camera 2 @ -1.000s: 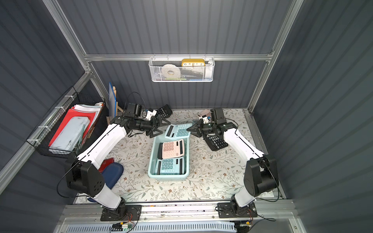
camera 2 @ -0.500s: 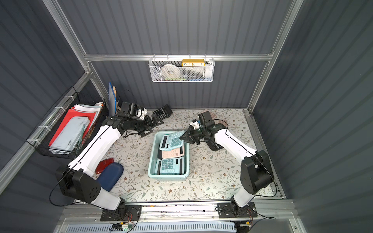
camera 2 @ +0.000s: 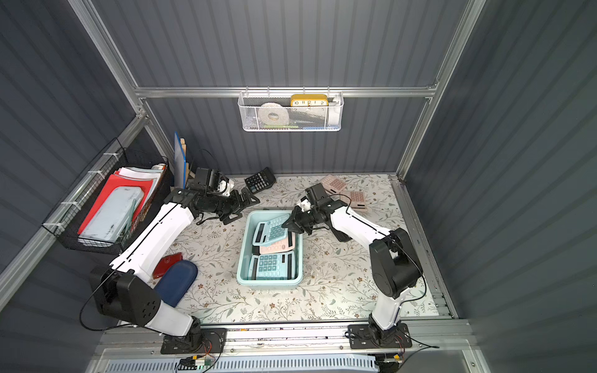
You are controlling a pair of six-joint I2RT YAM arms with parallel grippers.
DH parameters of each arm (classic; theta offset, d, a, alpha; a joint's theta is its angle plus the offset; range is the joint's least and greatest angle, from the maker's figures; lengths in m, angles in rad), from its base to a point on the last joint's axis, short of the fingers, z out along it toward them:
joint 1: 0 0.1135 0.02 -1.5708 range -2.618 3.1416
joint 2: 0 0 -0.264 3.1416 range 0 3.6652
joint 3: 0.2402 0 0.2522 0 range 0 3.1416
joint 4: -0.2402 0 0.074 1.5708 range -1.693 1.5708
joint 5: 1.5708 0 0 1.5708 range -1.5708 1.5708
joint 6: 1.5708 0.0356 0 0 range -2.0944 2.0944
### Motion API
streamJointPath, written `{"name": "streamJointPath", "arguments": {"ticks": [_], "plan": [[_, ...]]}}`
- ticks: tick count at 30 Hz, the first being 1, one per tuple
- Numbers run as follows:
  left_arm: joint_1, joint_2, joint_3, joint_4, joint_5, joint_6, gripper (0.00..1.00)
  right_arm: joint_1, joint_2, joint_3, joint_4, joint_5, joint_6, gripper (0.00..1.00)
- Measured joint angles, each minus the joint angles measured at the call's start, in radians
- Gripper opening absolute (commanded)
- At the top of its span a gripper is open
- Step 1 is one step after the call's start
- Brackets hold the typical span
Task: Put the calculator in the storage box
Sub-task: Place the calculator in the storage box.
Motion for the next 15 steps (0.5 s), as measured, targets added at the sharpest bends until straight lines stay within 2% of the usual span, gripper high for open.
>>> {"name": "streamJointPath", "arguments": {"ticks": [4, 6, 9, 15], "plan": [[0.0, 0.0, -0.002, 0.001, 0.001, 0.004, 0.99, 0.018, 0.033, 0.013, 0.018, 0.002, 0.007, 0.0], [0.0, 0.001, -0.005, 0.003, 0.004, 0.005, 1.0, 0.023, 0.035, 0.014, 0.015, 0.006, 0.007, 0.13], [0.0, 0.006, -0.006, 0.004, 0.008, 0.005, 0.99, 0.025, 0.035, 0.014, 0.002, 0.012, 0.001, 0.21], [0.0, 0.021, -0.006, 0.006, 0.015, 0.007, 0.99, 0.026, 0.035, 0.051, -0.09, 0.04, -0.04, 0.27]]}}
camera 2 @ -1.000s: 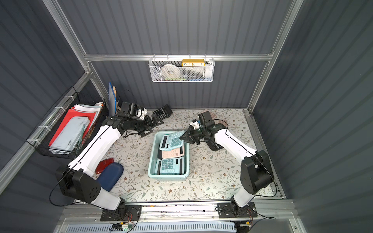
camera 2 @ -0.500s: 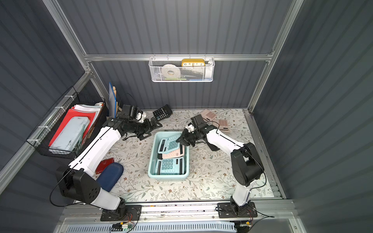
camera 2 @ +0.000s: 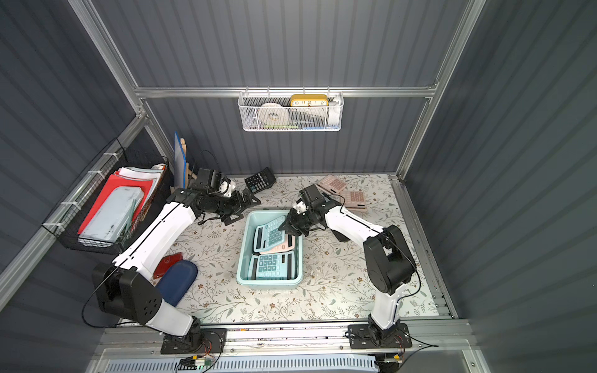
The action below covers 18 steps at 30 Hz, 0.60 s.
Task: Put the calculator in the storage box
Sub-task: Place the calculator in the storage box.
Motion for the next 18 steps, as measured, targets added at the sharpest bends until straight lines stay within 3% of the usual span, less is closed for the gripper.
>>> {"name": "streamJointPath", "arguments": {"ticks": [3, 18], "plan": [[0.0, 0.002, 0.0, 0.001, 0.0, 0.0, 0.99, -0.005, -0.003, 0.032, -0.074, 0.023, -0.027, 0.33], [0.0, 0.027, 0.0, 0.005, 0.035, 0.008, 0.99, -0.04, -0.042, 0.103, -0.261, 0.081, -0.099, 0.34]]}}
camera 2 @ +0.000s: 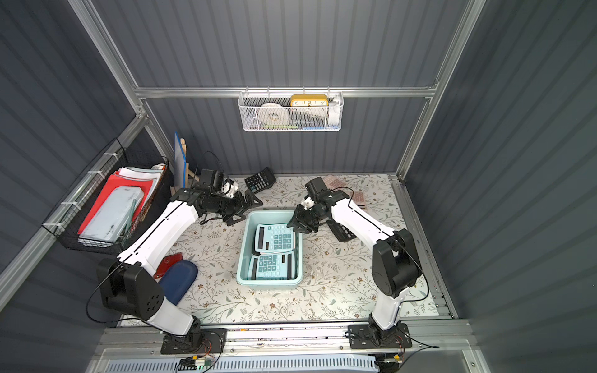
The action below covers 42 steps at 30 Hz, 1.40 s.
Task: Put the calculator in the storage box
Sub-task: Place the calculator in the storage box.
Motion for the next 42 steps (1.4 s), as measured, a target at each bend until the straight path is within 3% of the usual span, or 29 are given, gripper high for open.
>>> {"name": "streamJointPath", "arguments": {"ticks": [9, 18, 42], "plan": [[0.011, 0.01, -0.034, -0.002, -0.028, 0.008, 0.99, 0.035, 0.03, 0.045, -0.005, -0.007, -0.005, 0.34], [0.053, 0.041, -0.175, 0.008, 0.062, 0.014, 0.99, 0.116, 0.115, 0.123, -0.06, 0.017, -0.053, 0.34], [0.053, 0.046, -0.185, 0.04, 0.153, 0.018, 0.99, 0.183, 0.254, 0.193, -0.056, -0.028, -0.045, 0.35]]}}
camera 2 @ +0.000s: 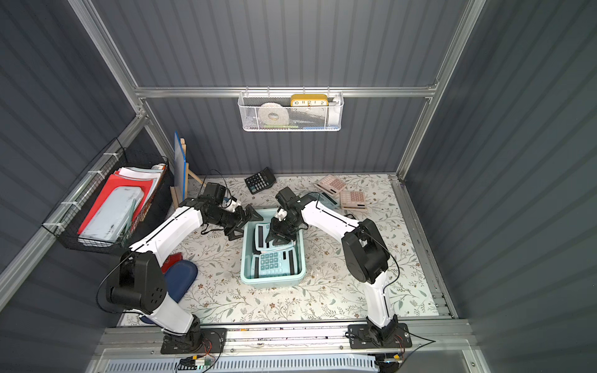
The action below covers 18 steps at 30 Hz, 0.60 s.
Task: Put the calculator in the storage box
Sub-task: Place the calculator in the storage box.
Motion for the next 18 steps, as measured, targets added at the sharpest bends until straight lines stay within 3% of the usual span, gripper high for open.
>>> {"name": "streamJointPath", "arguments": {"ticks": [5, 18], "plan": [[0.0, 0.006, 0.018, -0.006, -0.004, 0.0, 0.99, -0.007, -0.02, 0.0, 0.014, 0.032, 0.0, 0.34], [0.0, 0.041, 0.037, -0.012, -0.02, 0.0, 0.99, -0.034, -0.016, 0.109, -0.129, 0.258, -0.058, 0.34]]}}
